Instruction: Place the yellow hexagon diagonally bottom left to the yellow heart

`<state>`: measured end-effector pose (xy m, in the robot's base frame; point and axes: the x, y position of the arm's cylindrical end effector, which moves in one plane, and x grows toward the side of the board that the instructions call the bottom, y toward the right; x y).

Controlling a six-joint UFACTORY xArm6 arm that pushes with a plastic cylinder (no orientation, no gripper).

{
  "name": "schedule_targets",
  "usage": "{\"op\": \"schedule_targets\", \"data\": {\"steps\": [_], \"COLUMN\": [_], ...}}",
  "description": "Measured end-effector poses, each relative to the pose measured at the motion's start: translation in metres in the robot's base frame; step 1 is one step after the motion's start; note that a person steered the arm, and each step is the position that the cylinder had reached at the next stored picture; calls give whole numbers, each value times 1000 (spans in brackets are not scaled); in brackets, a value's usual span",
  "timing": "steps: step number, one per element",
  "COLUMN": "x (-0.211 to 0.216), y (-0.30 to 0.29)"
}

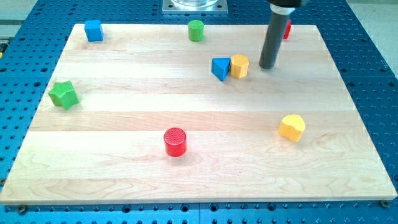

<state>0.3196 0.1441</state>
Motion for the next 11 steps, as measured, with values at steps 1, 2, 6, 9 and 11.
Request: {"op": "schedule_targets", "data": {"steps": [1, 2, 6, 9, 11], "x": [-4, 75, 98, 118, 167], "y": [-33, -45, -97, -170, -105]}}
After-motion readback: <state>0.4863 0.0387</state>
